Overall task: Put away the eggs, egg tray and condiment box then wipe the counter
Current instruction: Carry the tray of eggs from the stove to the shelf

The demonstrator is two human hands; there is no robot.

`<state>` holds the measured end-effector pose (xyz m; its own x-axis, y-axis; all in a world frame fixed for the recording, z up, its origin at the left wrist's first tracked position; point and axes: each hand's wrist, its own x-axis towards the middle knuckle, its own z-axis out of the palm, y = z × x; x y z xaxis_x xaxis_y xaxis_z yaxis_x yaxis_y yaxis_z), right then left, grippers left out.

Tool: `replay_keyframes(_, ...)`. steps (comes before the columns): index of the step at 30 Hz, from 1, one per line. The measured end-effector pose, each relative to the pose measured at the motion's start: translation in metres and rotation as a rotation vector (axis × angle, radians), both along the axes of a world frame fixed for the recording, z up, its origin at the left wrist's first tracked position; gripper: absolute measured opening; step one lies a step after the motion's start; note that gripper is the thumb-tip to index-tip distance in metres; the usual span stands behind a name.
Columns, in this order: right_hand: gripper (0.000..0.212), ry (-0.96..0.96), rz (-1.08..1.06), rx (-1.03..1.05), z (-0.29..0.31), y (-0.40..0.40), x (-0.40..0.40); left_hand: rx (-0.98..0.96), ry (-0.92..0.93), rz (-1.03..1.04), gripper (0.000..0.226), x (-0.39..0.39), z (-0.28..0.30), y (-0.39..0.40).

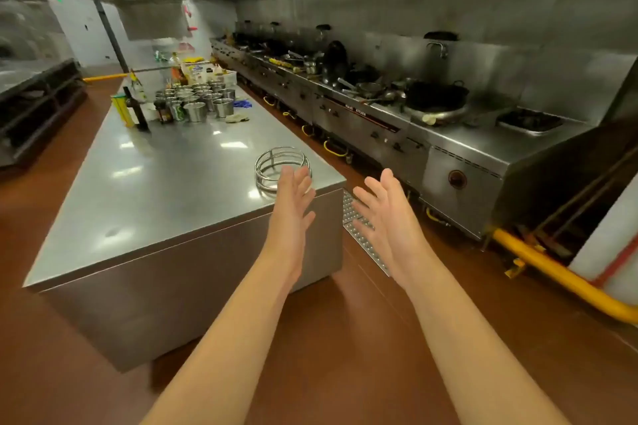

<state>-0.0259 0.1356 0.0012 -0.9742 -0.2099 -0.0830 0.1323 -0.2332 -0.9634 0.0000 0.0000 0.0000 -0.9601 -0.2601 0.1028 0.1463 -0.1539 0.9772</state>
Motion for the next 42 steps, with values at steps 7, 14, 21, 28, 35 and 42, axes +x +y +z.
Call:
replay_keyframes(7, 0.064, -0.043, -0.069, -0.124, -0.003, 0.085, -0.099, -0.13, -0.026, -0.031, 0.06, -0.111, 0.014, 0.077)
replay_keyframes(14, 0.067, -0.034, -0.104, -0.174, 0.01, 0.13, -0.19, -0.161, 0.005, -0.055, 0.061, -0.199, 0.028, 0.124)
replay_keyframes(21, 0.065, -0.032, -0.141, -0.177, 0.002, 0.135, -0.284, -0.136, -0.004, -0.07, 0.062, -0.298, 0.01, 0.129)
replay_keyframes(28, 0.063, -0.026, -0.151, -0.085, -0.002, 0.105, -0.398, -0.072, -0.007, -0.095, 0.061, -0.426, -0.01, 0.1)
replay_keyframes(35, 0.064, 0.004, -0.203, 0.003, 0.006, 0.088, -0.503, -0.025, -0.016, -0.172, 0.061, -0.548, -0.01, 0.097)
replay_keyframes(42, 0.061, -0.006, -0.192, 0.003, 0.003, 0.085, -0.597, -0.006, -0.043, -0.187, 0.065, -0.638, -0.009, 0.088)
